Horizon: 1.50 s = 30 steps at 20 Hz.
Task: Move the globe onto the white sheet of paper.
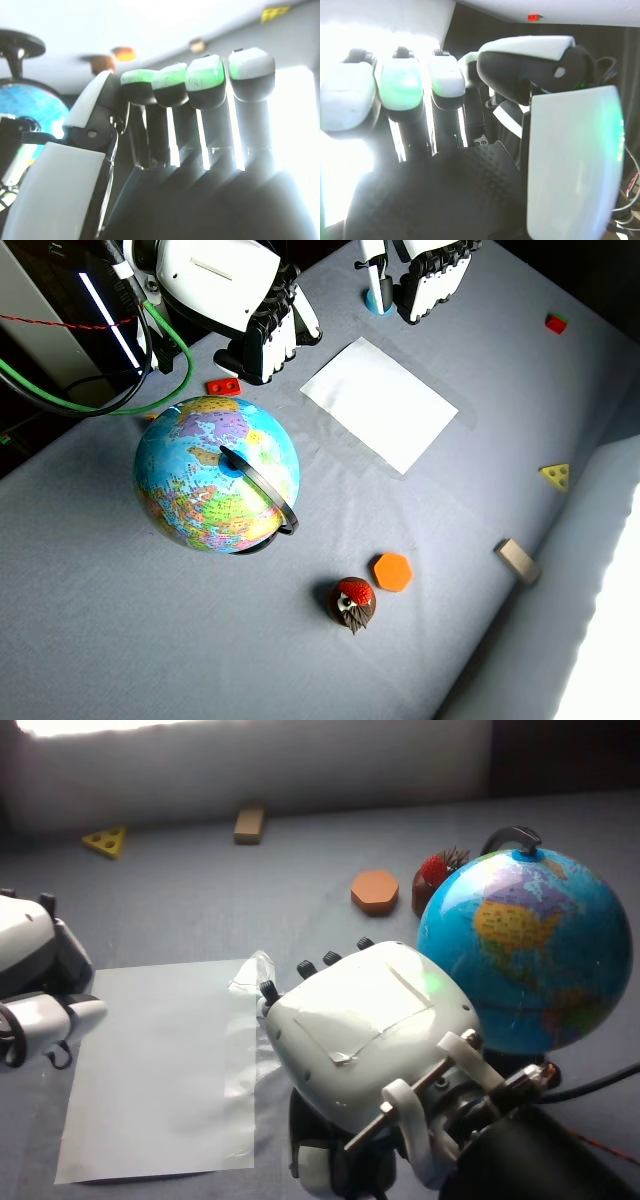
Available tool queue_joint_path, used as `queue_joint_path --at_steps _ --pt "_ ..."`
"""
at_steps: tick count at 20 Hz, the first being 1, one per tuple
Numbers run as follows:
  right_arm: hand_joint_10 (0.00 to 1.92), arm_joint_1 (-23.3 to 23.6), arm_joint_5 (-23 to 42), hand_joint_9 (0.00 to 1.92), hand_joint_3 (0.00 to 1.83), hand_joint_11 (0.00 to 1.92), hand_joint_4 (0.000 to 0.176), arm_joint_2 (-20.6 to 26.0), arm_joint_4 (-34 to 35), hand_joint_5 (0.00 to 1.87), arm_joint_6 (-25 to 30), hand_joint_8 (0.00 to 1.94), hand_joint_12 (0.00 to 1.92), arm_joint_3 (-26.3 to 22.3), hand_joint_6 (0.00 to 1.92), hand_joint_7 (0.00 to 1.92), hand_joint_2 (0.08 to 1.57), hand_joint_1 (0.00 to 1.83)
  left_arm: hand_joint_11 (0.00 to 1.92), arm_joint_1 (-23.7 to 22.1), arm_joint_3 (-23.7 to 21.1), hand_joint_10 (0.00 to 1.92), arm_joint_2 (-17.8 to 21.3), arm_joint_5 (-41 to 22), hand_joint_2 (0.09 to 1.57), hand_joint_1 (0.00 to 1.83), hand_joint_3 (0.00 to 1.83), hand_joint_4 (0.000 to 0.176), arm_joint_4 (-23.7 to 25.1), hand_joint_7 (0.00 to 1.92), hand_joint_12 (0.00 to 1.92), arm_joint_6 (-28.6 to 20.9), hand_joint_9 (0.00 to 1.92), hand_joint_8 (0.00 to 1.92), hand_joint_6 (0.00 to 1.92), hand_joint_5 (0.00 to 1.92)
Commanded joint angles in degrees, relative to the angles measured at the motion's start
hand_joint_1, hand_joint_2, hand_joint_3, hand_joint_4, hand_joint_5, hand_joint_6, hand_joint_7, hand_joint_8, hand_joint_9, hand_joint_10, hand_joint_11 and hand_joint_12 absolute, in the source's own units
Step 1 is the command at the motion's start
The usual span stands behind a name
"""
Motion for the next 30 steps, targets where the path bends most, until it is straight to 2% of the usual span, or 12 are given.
queue_joint_path --at_steps 1,2,4,10,12,14,19,22,24,26,27,30 --pt "0.14 0.61 -2.31 0.1 0.26 0.0 0.0 0.35 -5.04 0.13 -0.01 0.08 0.22 -0.46 0.18 0.16 1.06 0.0 0.0 -0.63 -0.17 0.0 0.44 -3.21 1.16 0.0 0.23 0.0 1.32 0.0 0.0 0.24 0.0 0.0 0.0 0.0" --pt "0.14 0.46 -2.41 0.1 0.26 0.0 0.0 0.55 -5.04 0.13 -0.02 0.08 0.22 -0.61 0.18 0.16 1.06 0.0 0.0 -0.55 -0.49 0.0 0.72 -4.09 1.16 0.0 0.23 0.0 0.51 0.0 0.0 0.24 0.0 0.0 0.0 0.0" --pt "0.04 0.19 -2.93 0.13 0.05 0.0 0.0 0.97 -4.76 0.18 0.02 0.0 0.16 -1.11 0.04 0.18 1.16 0.0 0.0 -0.5 -1.04 0.0 0.97 -5.36 1.24 0.0 0.07 0.0 0.09 0.0 0.0 0.24 0.0 0.0 0.0 0.0" --pt "0.03 -2.15 -0.95 0.12 0.04 0.0 0.0 5.23 -3.88 0.17 -0.08 0.0 0.16 -5.48 0.03 0.16 1.17 0.0 0.0 -0.06 -3.28 0.0 0.73 -11.32 1.24 0.0 0.06 0.0 2.75 0.0 0.0 -2.05 0.0 0.0 0.0 0.0" --pt "0.03 -4.05 1.18 0.12 0.04 0.0 0.0 8.45 -3.98 0.18 -0.05 0.0 0.16 -8.27 0.03 0.17 1.17 0.0 0.0 2.14 -3.94 0.0 0.33 -13.93 1.27 0.0 0.03 0.0 4.78 0.0 0.0 -5.68 0.0 0.0 0.0 0.0" --pt "0.02 -7.8 3.38 0.13 0.02 0.0 0.0 12.67 -6.76 0.19 0.98 0.0 0.07 -12.22 0.01 0.17 1.18 0.0 0.0 6.57 -4.69 0.0 -0.73 -16.93 1.27 0.0 0.02 0.0 9.69 0.0 0.0 -13.7 0.0 0.0 0.0 0.0" --pt "0.01 -18.96 4.17 0.13 0.01 0.0 0.0 20.89 -23.61 0.19 8.54 0.0 0.04 -17.57 0.01 0.17 1.19 0.0 0.0 15.01 -5.93 0.0 -1.9 -19.52 1.28 0.0 0.02 0.0 24.28 0.0 0.0 -25.76 0.0 0.0 0.0 0.0" --pt "0.01 -22.46 8.53 0.15 0.0 0.0 0.0 25.79 -30.12 0.18 16.64 0.0 0.18 -16.52 0.0 0.17 1.19 0.0 0.0 21.85 -6.17 0.0 -2.84 -25.61 1.28 0.0 0.02 0.0 30.46 0.0 0.0 -34.68 0.0 0.0 0.0 0.0" --pt "0.01 -27.79 11.6 0.17 0.0 0.0 0.0 30.05 -40.6 0.18 26.15 0.0 0.23 -15.29 0.0 0.17 1.18 0.0 0.0 27.09 -6.31 0.0 -3.91 -30.78 1.28 0.0 0.02 0.0 34.12 0.0 0.0 -40.25 0.0 0.0 0.0 0.0" --pt "0.01 -32.85 11.68 0.15 0.0 0.0 0.0 32.91 -50.33 0.18 33.37 0.0 0.24 -13.69 0.0 0.17 1.18 0.0 0.0 30.27 -6.32 0.0 -4.88 -34.26 1.28 0.0 0.02 0.0 36.99 0.0 0.0 -43.05 0.0 0.0 0.0 0.0" --pt "0.0 -36.08 11.7 0.15 0.0 0.0 0.0 34.56 -56.64 0.18 39.39 0.0 0.29 -12.25 0.0 0.17 1.18 0.0 0.0 32.57 -6.25 0.0 -5.71 -36.66 1.28 0.0 0.02 0.0 39.21 0.0 0.0 -44.61 0.0 0.0 0.0 0.0" --pt "0.0 -41.25 8.51 0.13 0.0 0.0 0.0 35.57 -61.84 0.17 42.18 0.0 0.31 -10.01 0.0 0.15 1.18 0.0 0.0 36.49 -5.83 0.0 -8.0 -41.97 1.28 0.0 0.02 0.0 43.95 0.0 0.0 -48.27 0.0 0.0 0.0 0.0"
